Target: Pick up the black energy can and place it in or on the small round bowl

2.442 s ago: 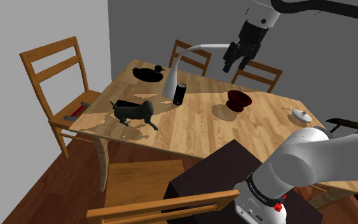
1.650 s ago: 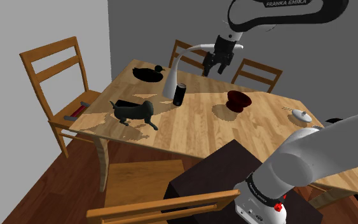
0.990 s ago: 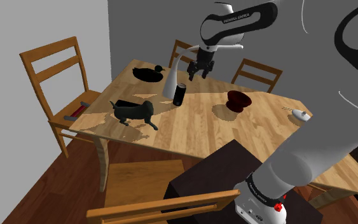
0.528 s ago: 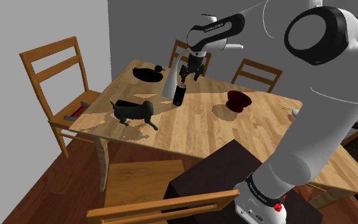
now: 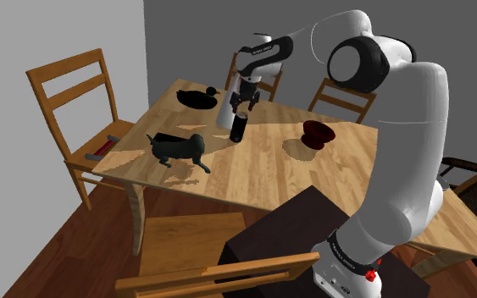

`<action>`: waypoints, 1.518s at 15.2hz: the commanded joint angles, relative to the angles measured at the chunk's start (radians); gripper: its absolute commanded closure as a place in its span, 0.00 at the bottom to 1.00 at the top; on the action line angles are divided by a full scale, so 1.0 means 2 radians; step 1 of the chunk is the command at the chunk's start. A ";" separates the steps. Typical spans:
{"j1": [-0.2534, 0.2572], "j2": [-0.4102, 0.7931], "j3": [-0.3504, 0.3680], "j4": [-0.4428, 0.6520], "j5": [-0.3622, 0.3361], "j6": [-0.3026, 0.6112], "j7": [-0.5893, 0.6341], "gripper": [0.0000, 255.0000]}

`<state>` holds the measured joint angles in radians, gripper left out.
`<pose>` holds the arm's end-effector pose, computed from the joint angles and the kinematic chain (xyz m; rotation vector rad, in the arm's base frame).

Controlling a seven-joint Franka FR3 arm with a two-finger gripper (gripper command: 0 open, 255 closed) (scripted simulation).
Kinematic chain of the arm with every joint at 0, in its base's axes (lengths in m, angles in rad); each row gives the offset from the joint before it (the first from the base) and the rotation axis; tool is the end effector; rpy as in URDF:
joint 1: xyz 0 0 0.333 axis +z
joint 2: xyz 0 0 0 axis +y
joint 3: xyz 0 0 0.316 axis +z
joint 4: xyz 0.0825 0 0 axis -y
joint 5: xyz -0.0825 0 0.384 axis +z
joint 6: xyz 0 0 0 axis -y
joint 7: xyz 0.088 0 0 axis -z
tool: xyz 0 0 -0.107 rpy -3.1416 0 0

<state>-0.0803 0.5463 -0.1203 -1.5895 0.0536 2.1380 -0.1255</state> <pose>0.6802 -0.1245 0.3196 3.1208 -0.1346 0.0056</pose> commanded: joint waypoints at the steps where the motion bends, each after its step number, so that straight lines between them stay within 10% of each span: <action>1: -0.003 0.024 0.001 0.020 0.002 0.002 -0.002 0.00; 15: -0.004 0.047 0.003 0.011 0.005 0.034 -0.003 0.00; 16: -0.004 0.047 0.003 0.011 0.005 0.034 -0.003 1.00; 23: -0.004 0.047 0.003 0.012 0.005 0.034 -0.003 1.00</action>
<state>-0.0885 0.6401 -0.1141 -1.5655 0.0638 2.2055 -0.1324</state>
